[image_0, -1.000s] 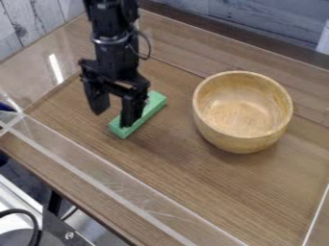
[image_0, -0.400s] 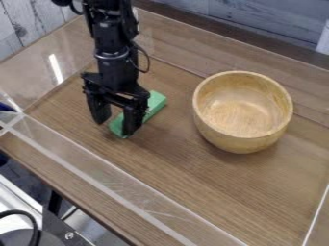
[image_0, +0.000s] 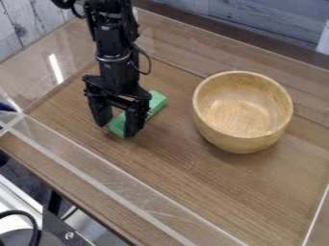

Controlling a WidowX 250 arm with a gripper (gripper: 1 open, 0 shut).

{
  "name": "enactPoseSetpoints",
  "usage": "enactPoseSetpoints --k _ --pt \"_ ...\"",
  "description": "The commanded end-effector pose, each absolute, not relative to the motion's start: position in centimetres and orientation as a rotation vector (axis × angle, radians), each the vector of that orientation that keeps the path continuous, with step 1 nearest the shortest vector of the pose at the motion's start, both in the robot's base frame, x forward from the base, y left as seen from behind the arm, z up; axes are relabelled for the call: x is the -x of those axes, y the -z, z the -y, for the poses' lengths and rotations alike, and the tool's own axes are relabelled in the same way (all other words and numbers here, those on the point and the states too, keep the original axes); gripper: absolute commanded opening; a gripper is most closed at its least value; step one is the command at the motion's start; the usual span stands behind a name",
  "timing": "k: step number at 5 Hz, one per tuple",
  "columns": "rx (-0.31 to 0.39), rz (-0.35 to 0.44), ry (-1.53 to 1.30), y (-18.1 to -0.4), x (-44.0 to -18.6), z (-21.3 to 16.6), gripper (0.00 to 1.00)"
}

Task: Put the green block in the brown bowl

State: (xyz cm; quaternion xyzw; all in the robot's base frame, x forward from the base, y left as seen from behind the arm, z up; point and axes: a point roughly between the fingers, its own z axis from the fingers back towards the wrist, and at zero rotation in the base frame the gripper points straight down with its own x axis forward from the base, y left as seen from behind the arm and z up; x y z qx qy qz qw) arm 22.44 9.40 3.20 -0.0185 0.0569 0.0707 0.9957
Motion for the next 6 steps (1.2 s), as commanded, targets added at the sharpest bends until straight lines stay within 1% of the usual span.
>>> enactPoseSetpoints --k 1,6 --pt "0.021 -0.058 -0.147 -4.57 -23.60 -9.93 1.00" --pt "0.030 -0.036 -0.165 -5.34 -23.89 -9.90 1.00"
